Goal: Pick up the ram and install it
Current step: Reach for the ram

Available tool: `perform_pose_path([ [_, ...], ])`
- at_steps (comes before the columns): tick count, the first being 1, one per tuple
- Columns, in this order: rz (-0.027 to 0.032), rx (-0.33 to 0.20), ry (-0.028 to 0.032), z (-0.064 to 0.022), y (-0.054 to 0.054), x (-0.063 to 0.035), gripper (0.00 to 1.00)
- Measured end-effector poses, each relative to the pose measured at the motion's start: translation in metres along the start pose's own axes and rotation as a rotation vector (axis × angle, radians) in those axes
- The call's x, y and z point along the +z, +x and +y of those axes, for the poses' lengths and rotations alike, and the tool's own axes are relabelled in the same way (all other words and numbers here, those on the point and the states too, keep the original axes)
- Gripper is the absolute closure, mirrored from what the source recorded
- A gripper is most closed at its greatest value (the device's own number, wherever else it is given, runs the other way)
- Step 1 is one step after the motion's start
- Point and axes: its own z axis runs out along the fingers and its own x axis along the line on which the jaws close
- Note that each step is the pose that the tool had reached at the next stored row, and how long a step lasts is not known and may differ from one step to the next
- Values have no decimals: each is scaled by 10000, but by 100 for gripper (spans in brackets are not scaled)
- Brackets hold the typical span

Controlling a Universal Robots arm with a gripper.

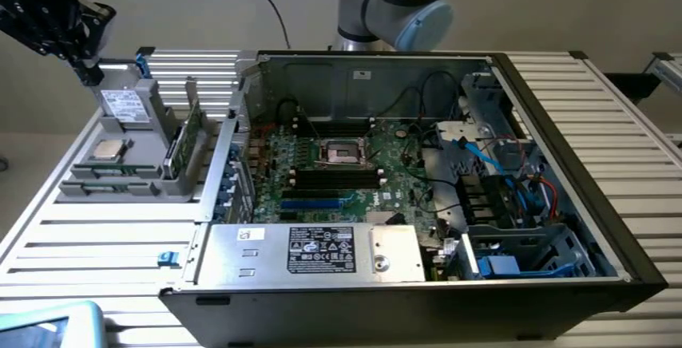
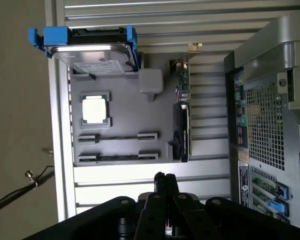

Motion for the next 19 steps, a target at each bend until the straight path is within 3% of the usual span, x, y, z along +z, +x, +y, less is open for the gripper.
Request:
perform_pose_path([
  [5,1,-1,0,-16,200,12,89],
  [15,9,-1,0,-17,499,64,89],
  [19,67,2,4,7,535,81,89],
])
